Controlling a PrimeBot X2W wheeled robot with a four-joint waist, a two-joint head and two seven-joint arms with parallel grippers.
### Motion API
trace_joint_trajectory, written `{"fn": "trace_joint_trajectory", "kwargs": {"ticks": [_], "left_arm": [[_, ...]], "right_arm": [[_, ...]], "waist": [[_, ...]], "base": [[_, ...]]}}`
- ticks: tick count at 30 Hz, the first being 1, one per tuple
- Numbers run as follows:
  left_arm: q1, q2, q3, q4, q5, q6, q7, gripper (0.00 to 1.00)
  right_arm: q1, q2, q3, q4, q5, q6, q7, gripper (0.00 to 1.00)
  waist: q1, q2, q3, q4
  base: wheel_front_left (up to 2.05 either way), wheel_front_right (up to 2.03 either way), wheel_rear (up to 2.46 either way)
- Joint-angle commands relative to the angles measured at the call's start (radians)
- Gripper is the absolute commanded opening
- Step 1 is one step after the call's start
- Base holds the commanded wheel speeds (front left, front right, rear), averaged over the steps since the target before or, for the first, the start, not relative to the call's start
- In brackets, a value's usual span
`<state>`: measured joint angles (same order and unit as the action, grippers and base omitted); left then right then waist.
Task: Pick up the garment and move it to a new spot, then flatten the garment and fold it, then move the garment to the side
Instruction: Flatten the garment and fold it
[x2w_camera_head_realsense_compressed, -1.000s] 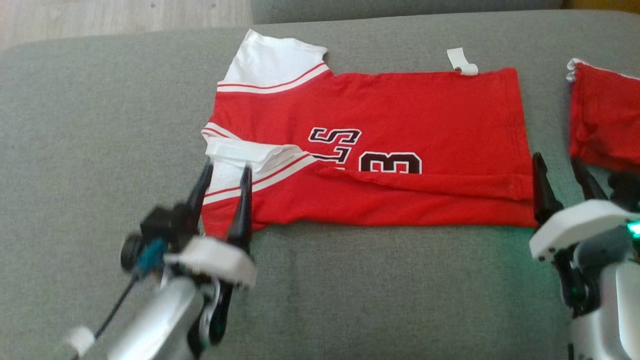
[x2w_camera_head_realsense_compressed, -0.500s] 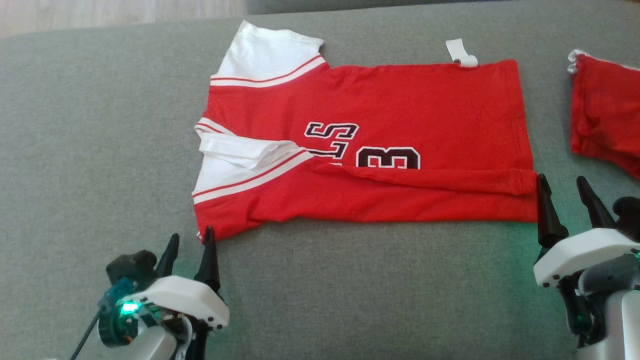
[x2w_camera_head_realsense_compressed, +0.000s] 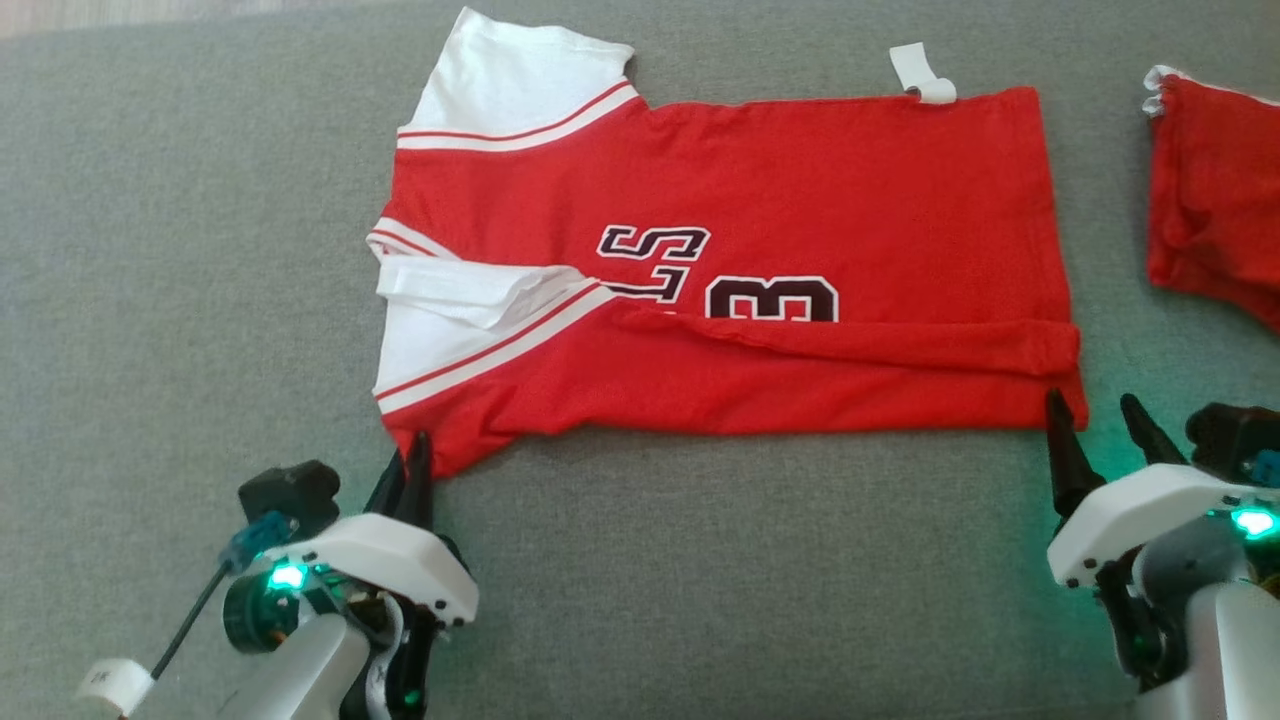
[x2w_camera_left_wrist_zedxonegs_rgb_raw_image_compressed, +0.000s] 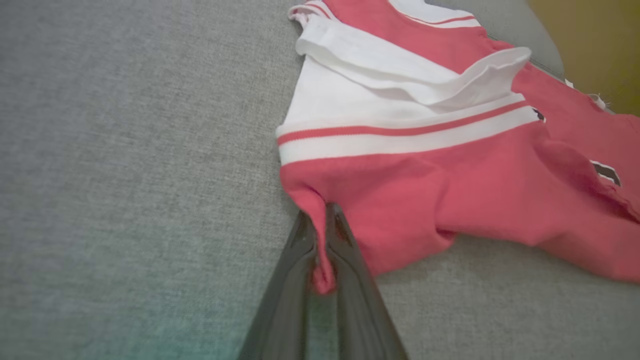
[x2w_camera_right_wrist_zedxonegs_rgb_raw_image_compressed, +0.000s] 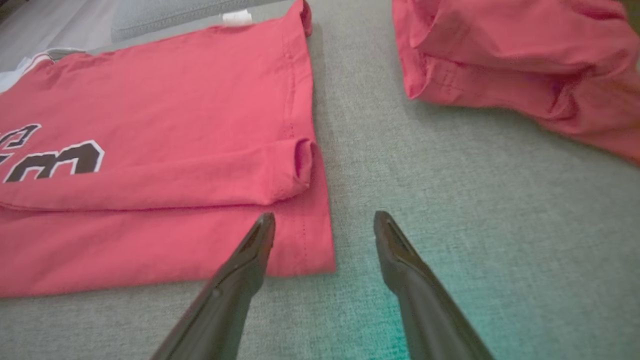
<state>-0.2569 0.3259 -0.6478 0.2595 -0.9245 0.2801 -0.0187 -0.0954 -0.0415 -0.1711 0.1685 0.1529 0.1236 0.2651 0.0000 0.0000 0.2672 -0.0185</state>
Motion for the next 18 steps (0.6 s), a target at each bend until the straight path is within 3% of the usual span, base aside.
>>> {"fn": "trace_joint_trajectory", "kwargs": {"ticks": [1,8,9,10,12,18], "left_arm": [[-0.031,0.005,0.023,-0.011,0.002,-0.005,-0.006,0.00],[-0.040,0.013,0.054,-0.047,0.012,0.012,-0.057,0.00],[-0.039,0.017,0.059,-0.058,0.015,0.015,-0.065,0.00],[-0.039,0.020,0.064,-0.070,0.018,0.018,-0.073,0.00],[-0.037,0.028,0.071,-0.098,0.022,0.024,-0.085,0.00],[-0.042,0.071,0.085,-0.211,0.048,0.045,-0.090,0.00]], "right_arm": [[-0.036,-0.009,0.018,-0.020,0.000,0.007,0.002,1.00],[-0.076,-0.009,0.027,0.088,0.032,0.007,0.004,1.00],[-0.081,-0.009,0.029,0.105,0.033,0.007,0.010,0.67],[-0.087,-0.009,0.033,0.118,0.037,0.007,0.016,0.40],[-0.099,-0.009,0.038,0.128,0.071,0.007,0.019,0.03],[-0.127,-0.009,0.023,0.073,0.134,0.007,0.041,0.00]], "waist": [[0.0000,0.0000,0.003,0.003],[0.0000,0.0000,0.004,0.015],[0.0000,0.0000,0.004,0.016],[0.0000,0.0000,0.003,0.018],[0.0000,0.0000,0.000,0.022],[0.0000,0.0000,-0.017,0.028]], "base": [[0.00,0.00,0.00],[0.00,0.00,0.00],[0.00,0.00,0.00],[0.00,0.00,0.00],[0.00,0.00,0.00],[0.00,0.00,0.00]]}}
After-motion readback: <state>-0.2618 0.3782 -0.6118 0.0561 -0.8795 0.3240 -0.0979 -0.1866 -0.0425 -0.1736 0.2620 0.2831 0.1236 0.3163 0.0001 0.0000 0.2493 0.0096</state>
